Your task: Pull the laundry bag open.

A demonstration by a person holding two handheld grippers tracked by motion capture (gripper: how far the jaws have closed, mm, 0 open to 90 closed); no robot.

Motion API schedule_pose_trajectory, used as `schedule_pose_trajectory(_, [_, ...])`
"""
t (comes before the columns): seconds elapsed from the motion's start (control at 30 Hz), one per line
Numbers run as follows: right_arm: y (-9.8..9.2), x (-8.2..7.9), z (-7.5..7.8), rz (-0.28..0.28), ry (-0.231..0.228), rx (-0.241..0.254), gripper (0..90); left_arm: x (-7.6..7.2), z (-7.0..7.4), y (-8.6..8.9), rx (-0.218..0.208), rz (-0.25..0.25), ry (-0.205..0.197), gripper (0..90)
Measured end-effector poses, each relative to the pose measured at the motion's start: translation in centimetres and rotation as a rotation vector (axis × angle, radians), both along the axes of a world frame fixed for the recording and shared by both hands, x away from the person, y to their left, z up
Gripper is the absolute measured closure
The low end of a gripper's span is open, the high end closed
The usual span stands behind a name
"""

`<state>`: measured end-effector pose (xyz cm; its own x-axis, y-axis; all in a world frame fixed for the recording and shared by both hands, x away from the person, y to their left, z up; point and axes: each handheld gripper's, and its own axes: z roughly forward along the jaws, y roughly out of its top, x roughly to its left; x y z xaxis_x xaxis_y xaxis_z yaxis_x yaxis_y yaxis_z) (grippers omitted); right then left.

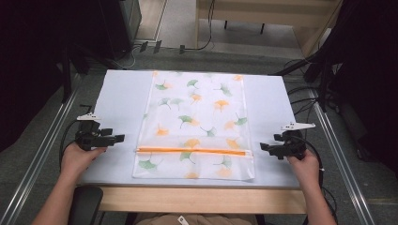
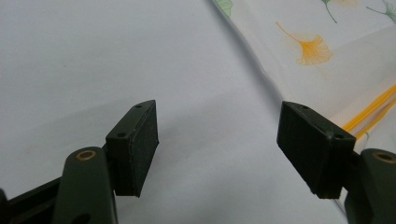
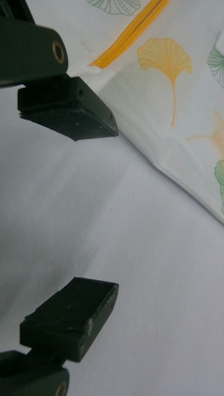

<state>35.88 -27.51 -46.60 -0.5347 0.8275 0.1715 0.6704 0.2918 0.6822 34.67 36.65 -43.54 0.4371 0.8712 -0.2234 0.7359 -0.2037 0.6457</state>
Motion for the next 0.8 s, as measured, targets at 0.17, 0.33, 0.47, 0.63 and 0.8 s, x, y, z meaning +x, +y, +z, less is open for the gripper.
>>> schedule_pose_trajectory(0.17, [0.04,0.01,-0.06,0.008,0.003,-0.001,22.0,0.00,0.00,0.00,0.001,0.002,0.001,30.1])
schedule_pose_trajectory(0.33, [0.01,0.02,-0.07,0.011,0.006,-0.005,22.0,0.01,-0.06,-0.12,0.003,0.001,0.008,29.8])
schedule_pose_trajectory(0.47, [0.05,0.02,-0.11,0.012,0.006,-0.010,22.0,0.03,-0.13,-0.14,0.000,0.003,0.010,29.7])
schedule_pose_trajectory(0.63, [0.04,0.04,-0.15,0.013,0.009,-0.014,22.0,0.07,-0.23,-0.21,0.010,0.004,0.016,28.6])
schedule_pose_trajectory(0.8, [-0.02,0.06,-0.29,0.017,0.010,-0.018,22.1,0.12,-0.37,-0.26,0.023,0.011,0.009,25.5])
